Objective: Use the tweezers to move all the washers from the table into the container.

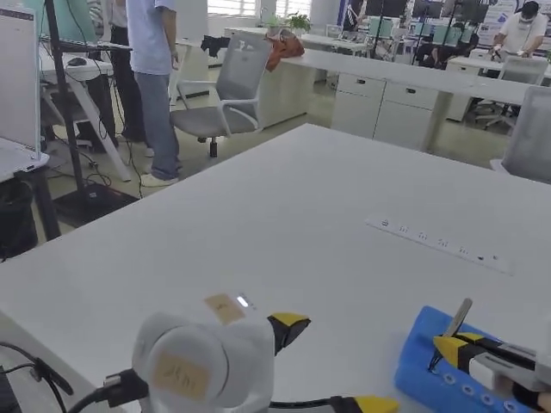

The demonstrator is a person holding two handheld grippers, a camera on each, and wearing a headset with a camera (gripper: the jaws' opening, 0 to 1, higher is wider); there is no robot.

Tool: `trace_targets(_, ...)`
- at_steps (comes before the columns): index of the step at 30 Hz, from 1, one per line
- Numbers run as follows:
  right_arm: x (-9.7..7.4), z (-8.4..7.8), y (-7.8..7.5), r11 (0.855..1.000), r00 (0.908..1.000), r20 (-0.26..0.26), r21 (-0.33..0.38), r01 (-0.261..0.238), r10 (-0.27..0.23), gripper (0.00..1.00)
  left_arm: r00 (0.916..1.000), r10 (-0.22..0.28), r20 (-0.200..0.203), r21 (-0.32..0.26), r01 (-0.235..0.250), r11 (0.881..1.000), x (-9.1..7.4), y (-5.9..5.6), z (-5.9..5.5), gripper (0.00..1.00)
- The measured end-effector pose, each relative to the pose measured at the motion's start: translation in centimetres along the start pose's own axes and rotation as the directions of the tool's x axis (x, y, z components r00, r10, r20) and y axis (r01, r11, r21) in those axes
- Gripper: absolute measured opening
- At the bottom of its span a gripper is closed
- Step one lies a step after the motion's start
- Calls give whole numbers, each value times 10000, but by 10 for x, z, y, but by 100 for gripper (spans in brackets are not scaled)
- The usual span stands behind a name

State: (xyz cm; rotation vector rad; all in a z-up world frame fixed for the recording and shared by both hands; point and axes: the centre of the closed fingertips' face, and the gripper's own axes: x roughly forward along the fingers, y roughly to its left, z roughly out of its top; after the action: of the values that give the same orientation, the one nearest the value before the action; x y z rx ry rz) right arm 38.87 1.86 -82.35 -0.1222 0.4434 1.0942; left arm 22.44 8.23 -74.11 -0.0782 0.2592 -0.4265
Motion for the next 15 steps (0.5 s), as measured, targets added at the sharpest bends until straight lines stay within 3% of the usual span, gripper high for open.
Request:
trace_targets(7, -2, 3, 1, 9996, 9996, 237, -238, -173, 178, 4, 9965, -817, -160, -636, 805, 9947, 2, -10, -1, 62)
trace_targets(10, -11, 21, 11, 9989, 9959, 827, -334, -341, 368, 4, 9943, -1067, 8, -1264, 1059, 9863, 1, -10, 3, 60)
trace_targets(15, -34, 45, 33, 9954, 9854, 1498, -633, -715, 803, 4, 9928, -1193, 133, -1551, 1199, 9806, -1, -8, 9, 53)
